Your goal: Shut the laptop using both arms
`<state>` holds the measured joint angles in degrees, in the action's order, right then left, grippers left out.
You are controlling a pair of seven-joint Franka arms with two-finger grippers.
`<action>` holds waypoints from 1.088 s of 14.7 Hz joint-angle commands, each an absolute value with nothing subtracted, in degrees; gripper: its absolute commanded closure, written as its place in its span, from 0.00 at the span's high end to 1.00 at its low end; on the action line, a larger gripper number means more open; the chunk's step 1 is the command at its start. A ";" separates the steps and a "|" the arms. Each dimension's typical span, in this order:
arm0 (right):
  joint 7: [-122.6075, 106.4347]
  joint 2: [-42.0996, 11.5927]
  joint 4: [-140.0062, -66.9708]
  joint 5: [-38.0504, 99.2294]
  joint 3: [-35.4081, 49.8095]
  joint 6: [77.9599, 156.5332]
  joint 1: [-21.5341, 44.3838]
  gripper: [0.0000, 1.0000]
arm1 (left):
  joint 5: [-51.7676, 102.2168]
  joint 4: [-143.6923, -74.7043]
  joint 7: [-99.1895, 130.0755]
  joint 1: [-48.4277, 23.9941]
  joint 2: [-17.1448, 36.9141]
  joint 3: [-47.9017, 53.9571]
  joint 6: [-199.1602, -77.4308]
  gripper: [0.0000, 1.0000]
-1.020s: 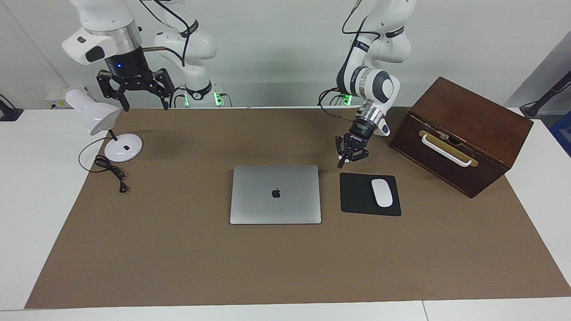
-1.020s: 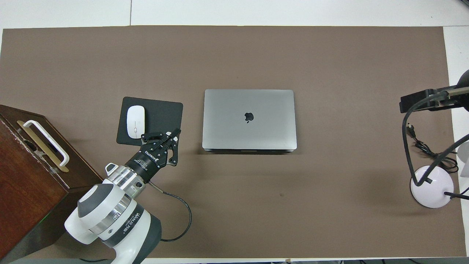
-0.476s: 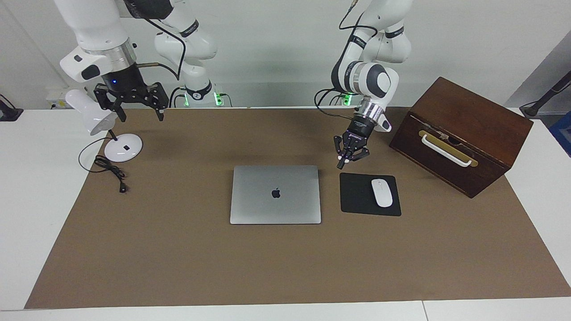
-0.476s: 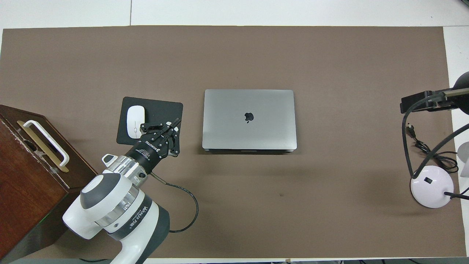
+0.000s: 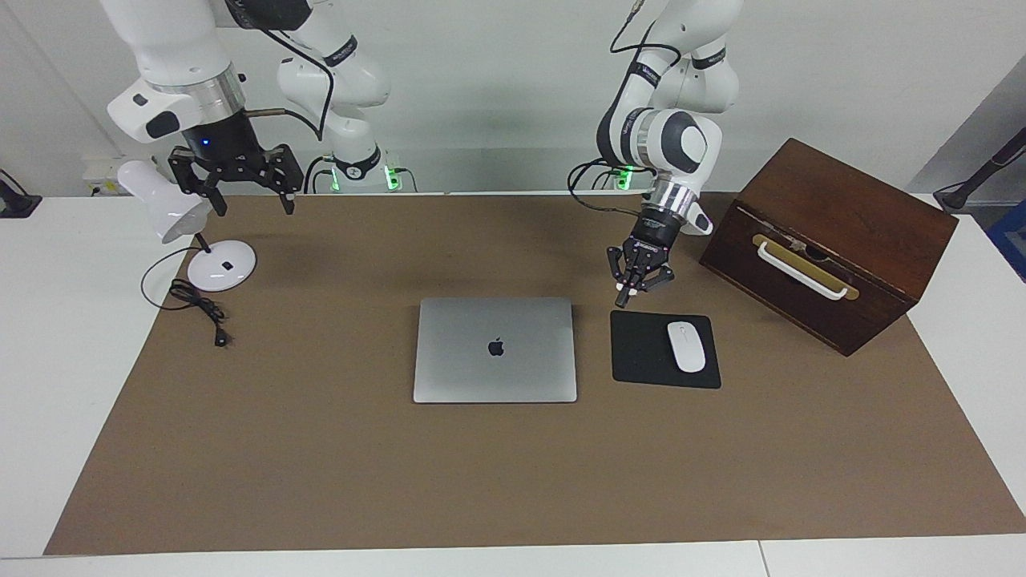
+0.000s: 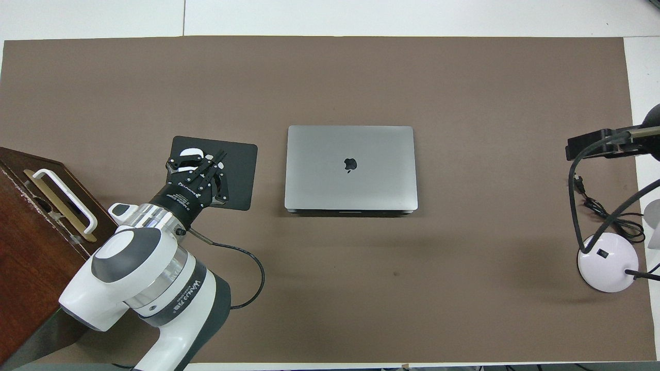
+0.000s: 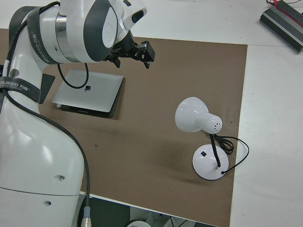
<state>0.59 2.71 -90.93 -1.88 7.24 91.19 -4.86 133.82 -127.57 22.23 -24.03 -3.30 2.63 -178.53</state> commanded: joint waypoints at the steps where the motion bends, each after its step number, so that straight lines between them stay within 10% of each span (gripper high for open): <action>1: -0.97 4.31 -93.08 -0.79 7.29 92.72 -5.98 1.00 | 129.12 -123.84 22.59 -21.37 -0.53 3.08 -180.70 0.00; 16: -0.44 4.31 -93.16 4.04 6.24 92.72 -6.59 1.00 | 102.15 -114.61 19.86 -14.16 5.01 2.64 -180.62 0.00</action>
